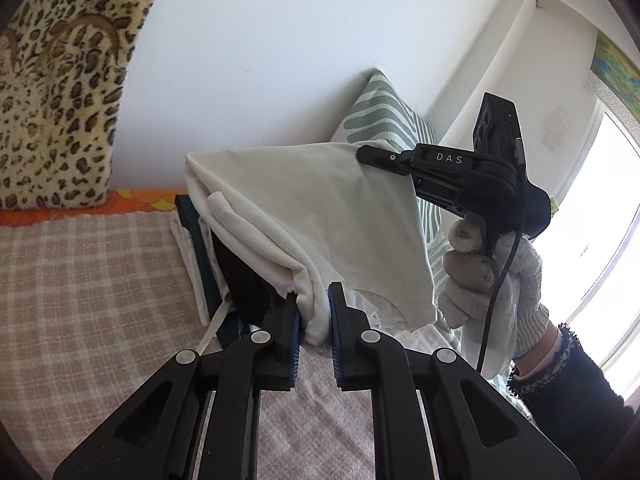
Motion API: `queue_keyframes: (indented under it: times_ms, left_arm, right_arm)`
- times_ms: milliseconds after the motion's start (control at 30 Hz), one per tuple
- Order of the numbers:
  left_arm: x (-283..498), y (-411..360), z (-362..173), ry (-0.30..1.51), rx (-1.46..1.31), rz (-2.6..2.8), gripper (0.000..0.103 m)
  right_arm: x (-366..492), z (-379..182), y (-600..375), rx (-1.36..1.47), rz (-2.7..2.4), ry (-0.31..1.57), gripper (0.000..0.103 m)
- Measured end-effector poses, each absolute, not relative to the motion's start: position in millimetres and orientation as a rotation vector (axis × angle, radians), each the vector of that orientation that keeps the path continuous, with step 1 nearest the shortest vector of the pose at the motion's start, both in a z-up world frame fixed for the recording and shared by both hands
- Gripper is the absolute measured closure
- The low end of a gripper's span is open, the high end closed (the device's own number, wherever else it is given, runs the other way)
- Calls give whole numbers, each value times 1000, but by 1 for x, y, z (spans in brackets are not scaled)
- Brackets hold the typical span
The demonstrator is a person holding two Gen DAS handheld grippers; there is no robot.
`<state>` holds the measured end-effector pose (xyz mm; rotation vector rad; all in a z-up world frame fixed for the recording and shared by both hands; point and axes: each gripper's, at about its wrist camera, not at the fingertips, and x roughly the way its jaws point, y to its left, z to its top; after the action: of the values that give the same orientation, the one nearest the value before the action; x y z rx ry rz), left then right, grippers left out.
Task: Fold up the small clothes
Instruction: 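Carry the folded shirt with both grippers onto the stack of clothes, then open both grippers to release the shirt on top of the stack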
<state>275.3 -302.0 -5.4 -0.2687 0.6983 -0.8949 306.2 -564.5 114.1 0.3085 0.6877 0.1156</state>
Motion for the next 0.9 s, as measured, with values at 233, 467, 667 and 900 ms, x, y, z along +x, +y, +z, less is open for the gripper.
queue_keyframes:
  times_ms: [233,467,667,900]
  left_arm:
    - [322,-342,-16,679,-242,-898,92]
    - [354,-362,-47,724,-224,-888,92]
    - [359,-363,-77,772,-202,-856,92]
    - [362,-355,-93,821,-207,-825,88]
  right_arm:
    - [349,107,-601,290,74,660,94]
    - [380,75,-623,302,49,684,94]
    - [400,42,-636,305,29,722,94]
    - [418,10,-661,310,-37,790,93]
